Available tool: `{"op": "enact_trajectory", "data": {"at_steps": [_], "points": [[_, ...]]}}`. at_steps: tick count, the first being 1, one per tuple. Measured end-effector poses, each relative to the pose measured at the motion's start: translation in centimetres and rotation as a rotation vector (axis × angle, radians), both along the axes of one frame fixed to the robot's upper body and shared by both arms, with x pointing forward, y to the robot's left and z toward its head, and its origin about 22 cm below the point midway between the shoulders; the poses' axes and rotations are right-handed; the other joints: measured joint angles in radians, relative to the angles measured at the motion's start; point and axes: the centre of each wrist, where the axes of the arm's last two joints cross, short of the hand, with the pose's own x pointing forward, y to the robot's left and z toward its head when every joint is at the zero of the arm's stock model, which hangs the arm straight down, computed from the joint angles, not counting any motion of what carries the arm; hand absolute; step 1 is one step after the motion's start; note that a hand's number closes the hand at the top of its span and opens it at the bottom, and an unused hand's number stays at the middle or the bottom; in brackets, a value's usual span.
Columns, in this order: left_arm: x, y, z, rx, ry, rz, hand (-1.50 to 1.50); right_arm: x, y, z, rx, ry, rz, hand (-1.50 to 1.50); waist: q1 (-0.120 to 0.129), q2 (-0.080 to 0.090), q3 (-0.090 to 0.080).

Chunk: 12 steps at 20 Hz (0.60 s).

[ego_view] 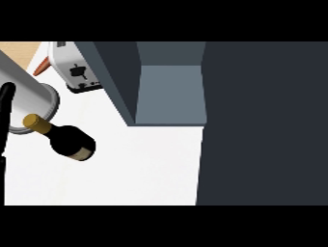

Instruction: Pick up the wine, place it into the cabinet and close the cabinet

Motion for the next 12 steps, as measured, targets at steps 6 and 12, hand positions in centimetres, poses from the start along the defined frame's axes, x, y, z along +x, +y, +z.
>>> {"op": "enact_trajectory", "data": {"at_steps": [6, 12], "points": [[-0.2, -1.3, 1.7, -0.013, 0.083, -0.059, -1.50, 0.3, 0.2, 0.7, -0.012, 0.004, -0.001, -1.50, 0.003, -0.001, 0.000], [-0.4, -2.3, 2.4, 0.005, 0.124, -0.095, -1.50, 0.3, 0.9, 0.9, 0.008, 0.027, 0.010, -1.50, 0.009, -0.006, 0.001]]}}
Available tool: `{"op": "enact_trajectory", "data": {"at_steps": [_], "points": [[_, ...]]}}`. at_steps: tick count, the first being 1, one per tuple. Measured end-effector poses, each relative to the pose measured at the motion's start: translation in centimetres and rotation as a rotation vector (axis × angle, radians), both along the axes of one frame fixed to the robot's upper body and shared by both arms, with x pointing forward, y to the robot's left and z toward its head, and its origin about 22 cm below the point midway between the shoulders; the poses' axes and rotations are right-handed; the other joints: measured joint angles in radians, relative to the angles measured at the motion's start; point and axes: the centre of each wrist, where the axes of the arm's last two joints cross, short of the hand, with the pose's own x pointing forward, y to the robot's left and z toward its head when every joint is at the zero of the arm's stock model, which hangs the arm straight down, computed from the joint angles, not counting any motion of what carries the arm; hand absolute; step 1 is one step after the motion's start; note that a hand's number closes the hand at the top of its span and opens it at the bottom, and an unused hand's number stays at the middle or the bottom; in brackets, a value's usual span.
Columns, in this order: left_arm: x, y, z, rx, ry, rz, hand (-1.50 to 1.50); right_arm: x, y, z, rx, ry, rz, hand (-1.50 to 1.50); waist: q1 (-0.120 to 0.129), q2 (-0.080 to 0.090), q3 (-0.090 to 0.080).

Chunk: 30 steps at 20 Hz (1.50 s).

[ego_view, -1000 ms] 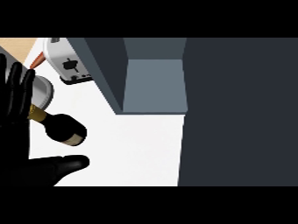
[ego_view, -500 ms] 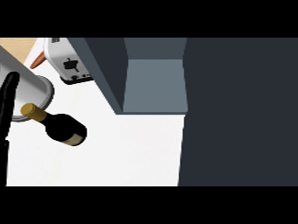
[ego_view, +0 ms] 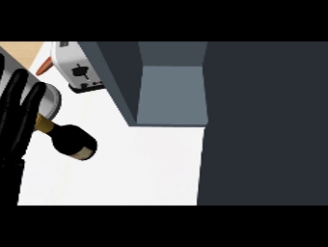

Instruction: Pick up the wine, place it into the cabinet and close the cabinet

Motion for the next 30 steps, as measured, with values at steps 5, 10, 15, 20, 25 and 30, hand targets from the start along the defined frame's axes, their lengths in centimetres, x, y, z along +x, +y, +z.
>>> {"op": "enact_trajectory", "data": {"at_steps": [5, 10, 15, 20, 25, 30], "points": [[0.2, 0.3, 0.8, 0.033, -0.007, 0.025, -1.50, 0.2, 0.0, 0.3, -0.009, -0.001, -0.003, -1.50, 0.004, -0.002, 0.000], [0.4, 0.9, 1.5, 0.069, -0.008, 0.070, -1.50, 0.3, 0.4, 0.8, -0.011, -0.002, 0.006, -1.50, 0.006, -0.002, -0.001], [0.5, 1.3, 2.2, 0.118, -0.017, 0.096, -1.50, 0.1, 1.1, 0.7, 0.008, 0.012, 0.023, -1.50, 0.005, -0.003, -0.001], [0.6, 1.3, 2.8, 0.129, -0.033, 0.102, -1.50, 0.4, 1.2, 1.3, 0.007, 0.006, -0.005, -1.50, 0.002, -0.001, -0.001], [0.8, 1.9, 3.4, 0.138, -0.047, 0.142, -1.50, 0.7, 1.1, 2.1, -0.006, 0.007, -0.035, -1.50, 0.000, 0.001, -0.001], [0.9, 3.0, 3.2, 0.156, -0.028, 0.193, -1.50, 0.6, 0.8, 1.9, -0.018, 0.015, -0.054, -1.50, -0.004, 0.003, -0.002]]}}
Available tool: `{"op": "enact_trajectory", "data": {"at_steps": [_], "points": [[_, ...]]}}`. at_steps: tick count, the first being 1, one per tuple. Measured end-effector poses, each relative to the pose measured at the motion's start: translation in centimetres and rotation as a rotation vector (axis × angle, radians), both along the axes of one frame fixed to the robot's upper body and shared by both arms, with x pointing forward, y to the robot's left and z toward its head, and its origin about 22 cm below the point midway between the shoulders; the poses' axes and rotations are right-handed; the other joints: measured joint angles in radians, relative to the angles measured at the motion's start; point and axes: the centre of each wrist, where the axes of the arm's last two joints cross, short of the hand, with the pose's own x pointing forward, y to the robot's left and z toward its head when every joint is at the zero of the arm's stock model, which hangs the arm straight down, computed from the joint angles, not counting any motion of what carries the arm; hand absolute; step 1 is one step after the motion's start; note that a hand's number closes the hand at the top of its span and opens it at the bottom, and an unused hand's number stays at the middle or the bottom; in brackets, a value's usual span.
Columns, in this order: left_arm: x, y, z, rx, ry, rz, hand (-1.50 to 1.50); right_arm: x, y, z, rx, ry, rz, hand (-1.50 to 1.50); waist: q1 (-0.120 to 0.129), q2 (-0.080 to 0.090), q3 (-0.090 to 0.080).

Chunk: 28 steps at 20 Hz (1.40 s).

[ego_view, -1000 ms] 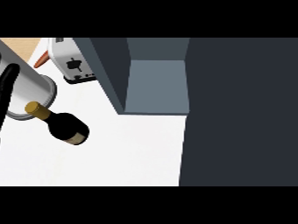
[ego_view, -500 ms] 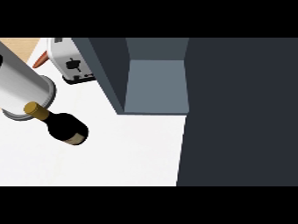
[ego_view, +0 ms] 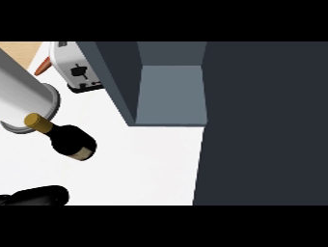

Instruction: Pick up the wine, place it into the cabinet and close the cabinet

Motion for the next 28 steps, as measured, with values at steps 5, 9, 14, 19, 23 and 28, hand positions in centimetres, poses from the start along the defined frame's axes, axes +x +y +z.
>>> {"op": "enact_trajectory", "data": {"at_steps": [5, 9, 14, 19, 23, 28], "points": [[0.3, 0.6, 0.1, -0.001, 0.001, 0.012, -1.50, -0.1, 0.0, 0.1, -0.005, 0.006, -0.014, -1.50, -0.004, 0.002, 0.000], [0.3, 0.9, -1.2, -0.007, 0.031, 0.012, -1.50, -0.4, -0.1, -0.5, 0.000, -0.005, -0.029, -1.50, -0.006, 0.003, 0.000], [0.4, 1.9, -3.1, -0.014, 0.058, 0.007, -1.50, -0.4, -1.4, -0.4, -0.032, -0.027, -0.081, -1.50, -0.008, 0.004, -0.001], [1.9, 2.6, -5.2, -0.020, 0.085, 0.018, -1.50, -0.7, -2.2, -0.7, -0.050, -0.039, -0.108, -1.50, -0.011, 0.005, 0.000], [3.1, 2.8, -7.8, -0.017, 0.109, 0.062, -1.50, -0.6, -3.0, -0.6, -0.076, -0.053, -0.132, -1.50, -0.011, 0.006, -0.001], [3.9, 3.9, -11.2, -0.007, 0.122, 0.145, -1.50, -0.8, -3.2, -0.9, -0.079, -0.049, -0.125, -1.50, -0.011, 0.005, -0.001]]}}
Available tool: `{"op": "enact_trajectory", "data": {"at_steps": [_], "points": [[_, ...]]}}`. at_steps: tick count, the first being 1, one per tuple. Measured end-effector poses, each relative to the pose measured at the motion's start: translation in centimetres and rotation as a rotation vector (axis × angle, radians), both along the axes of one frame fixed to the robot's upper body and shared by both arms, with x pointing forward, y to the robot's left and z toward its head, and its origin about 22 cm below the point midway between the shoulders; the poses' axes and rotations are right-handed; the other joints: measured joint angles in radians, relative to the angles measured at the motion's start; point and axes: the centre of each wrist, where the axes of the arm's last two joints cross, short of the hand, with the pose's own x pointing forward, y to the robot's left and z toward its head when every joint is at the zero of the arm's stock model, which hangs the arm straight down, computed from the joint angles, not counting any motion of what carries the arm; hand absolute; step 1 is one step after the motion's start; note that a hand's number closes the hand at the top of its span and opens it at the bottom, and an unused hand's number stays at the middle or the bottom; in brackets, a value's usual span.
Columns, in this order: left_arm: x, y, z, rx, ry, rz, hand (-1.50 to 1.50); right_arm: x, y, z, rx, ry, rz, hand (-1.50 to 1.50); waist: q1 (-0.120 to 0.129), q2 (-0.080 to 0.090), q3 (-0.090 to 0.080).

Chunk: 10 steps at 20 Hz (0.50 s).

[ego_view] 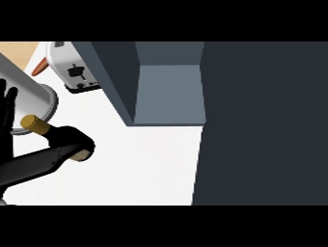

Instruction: Pick up the wine, place it into the cabinet and close the cabinet

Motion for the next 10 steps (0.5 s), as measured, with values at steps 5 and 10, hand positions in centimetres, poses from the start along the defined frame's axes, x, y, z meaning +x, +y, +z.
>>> {"op": "enact_trajectory", "data": {"at_steps": [5, 10], "points": [[1.1, 1.9, -3.3, 0.000, 0.015, 0.049, -1.50, -0.3, -0.6, -0.4, -0.016, 0.000, 0.006, -1.50, -0.001, 0.000, 0.000], [1.6, 3.7, -6.2, 0.007, 0.028, 0.073, -1.50, -0.3, -1.3, -0.6, -0.023, 0.003, 0.005, -1.50, 0.000, 0.000, 0.000]]}}
